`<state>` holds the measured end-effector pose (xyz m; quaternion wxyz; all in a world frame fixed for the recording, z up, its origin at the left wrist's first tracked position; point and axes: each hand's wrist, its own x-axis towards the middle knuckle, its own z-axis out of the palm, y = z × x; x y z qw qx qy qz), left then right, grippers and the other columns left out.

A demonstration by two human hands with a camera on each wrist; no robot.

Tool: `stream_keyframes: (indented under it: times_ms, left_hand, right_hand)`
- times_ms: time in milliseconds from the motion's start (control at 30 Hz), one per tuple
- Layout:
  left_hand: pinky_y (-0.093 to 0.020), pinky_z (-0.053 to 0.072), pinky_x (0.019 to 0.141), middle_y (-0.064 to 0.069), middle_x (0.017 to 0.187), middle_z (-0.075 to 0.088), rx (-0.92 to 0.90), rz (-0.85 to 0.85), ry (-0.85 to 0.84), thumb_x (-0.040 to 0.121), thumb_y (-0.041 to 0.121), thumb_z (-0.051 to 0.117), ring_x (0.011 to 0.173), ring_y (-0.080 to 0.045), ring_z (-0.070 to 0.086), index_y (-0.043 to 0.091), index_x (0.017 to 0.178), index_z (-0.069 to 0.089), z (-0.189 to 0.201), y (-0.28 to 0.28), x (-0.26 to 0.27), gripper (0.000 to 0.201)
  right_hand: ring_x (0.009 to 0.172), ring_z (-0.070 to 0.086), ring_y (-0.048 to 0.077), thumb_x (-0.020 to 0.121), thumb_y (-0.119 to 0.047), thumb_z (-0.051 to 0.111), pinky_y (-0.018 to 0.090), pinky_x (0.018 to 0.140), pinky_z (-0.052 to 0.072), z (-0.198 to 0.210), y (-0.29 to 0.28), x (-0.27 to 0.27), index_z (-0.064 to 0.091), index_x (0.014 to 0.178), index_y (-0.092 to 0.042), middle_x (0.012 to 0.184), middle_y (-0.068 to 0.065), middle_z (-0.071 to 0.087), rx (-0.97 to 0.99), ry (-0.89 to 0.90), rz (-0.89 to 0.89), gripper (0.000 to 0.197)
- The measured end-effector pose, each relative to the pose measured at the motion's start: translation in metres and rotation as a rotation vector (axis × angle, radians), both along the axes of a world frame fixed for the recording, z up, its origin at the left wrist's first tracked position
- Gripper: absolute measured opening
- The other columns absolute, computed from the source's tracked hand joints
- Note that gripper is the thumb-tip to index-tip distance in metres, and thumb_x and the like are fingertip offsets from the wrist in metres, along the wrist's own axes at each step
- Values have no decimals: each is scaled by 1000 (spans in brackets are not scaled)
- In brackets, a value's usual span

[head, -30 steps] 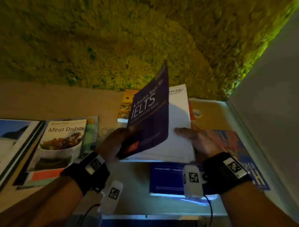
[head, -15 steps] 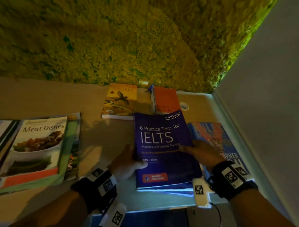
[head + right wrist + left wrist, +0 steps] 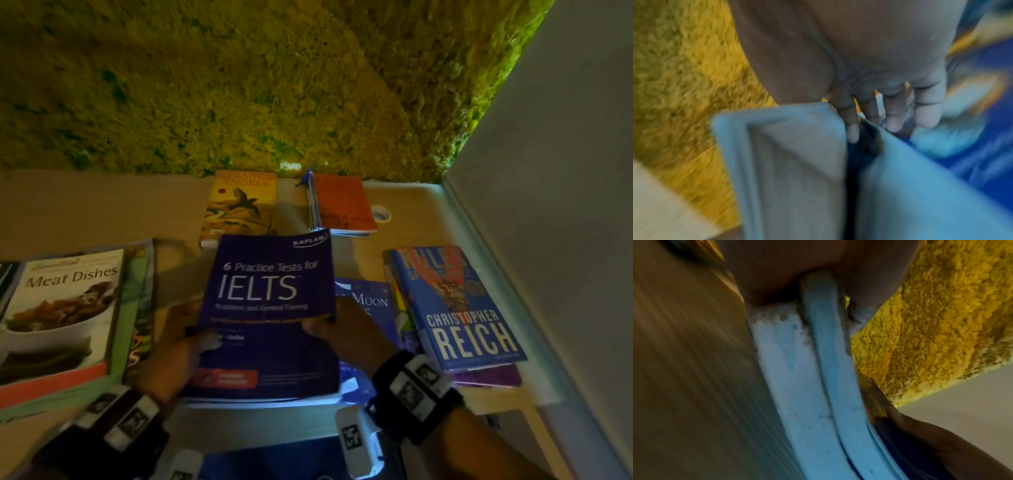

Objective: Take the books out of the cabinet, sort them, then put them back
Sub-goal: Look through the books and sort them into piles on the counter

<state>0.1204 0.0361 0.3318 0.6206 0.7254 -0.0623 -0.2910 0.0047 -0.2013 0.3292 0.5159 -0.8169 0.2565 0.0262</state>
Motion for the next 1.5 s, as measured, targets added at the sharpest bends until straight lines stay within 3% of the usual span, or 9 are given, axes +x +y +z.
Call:
stream_keyframes:
  times_ms: [67,267,433,533,667,833,1067,1267,1500]
  left_hand:
    - [-56,58,83,-11,114,73,59,-36,-9,56,29,81,95,-30,73,32,123,63,5,28,10,70]
    - [-53,51,97,6,119,70,273,-140,-216,61,57,72,107,-17,67,39,129,57,0,57,32,73]
    - [-48,41,108,8,145,48,408,-217,-411,79,27,79,134,-19,46,59,136,28,-5,53,29,82]
    - [-52,31,116,-5,161,25,641,-231,-663,81,31,76,146,-29,27,40,156,10,-8,35,25,100]
    - [-40,29,119,9,164,13,381,-458,-703,92,35,64,150,-14,18,38,155,15,13,-21,-12,80]
    - [-40,39,114,12,154,33,135,-713,-438,96,32,63,139,-8,40,34,154,23,24,-101,-48,70]
    - [-27,45,80,-5,143,47,51,-766,-2,99,16,59,103,-18,50,24,142,44,23,-221,-77,47]
    - [-48,46,82,-20,96,50,87,-628,182,98,18,62,84,-28,46,18,105,57,10,-275,-90,8]
    - [-46,53,97,-1,118,72,-58,-369,345,90,15,71,106,-25,67,21,120,68,11,-285,-107,30]
  right_hand:
    - [112,68,20,76,-62,65,47,98,55,-11,21,15,72,120,-31,116,-3,76,-103,64,106,54]
    - [129,51,30,64,-98,43,59,104,41,-42,40,26,50,134,-37,128,-11,64,-491,212,182,94]
    - [137,37,37,82,-83,47,60,108,37,-17,50,19,35,147,-35,144,0,51,-609,311,279,82]
    - [126,49,38,82,-81,43,53,101,47,-13,41,17,47,140,-33,133,5,58,-559,257,263,75]
    - [127,57,23,89,-63,58,45,106,49,-14,4,-7,62,134,-25,139,3,55,-293,86,47,59]
    - [73,66,7,90,-37,64,31,68,54,8,-68,-53,71,89,-36,91,-3,72,-312,-87,-255,7]
    - [101,68,18,88,-39,67,28,83,48,30,-161,-113,76,112,-27,108,-1,75,-427,29,-454,28]
    - [108,68,28,70,-63,71,44,90,57,-3,-195,-140,57,130,-34,129,4,64,-391,165,-480,68]
    - [78,70,33,89,-28,75,41,68,52,5,-211,-145,69,91,-18,93,14,75,-94,166,-497,12]
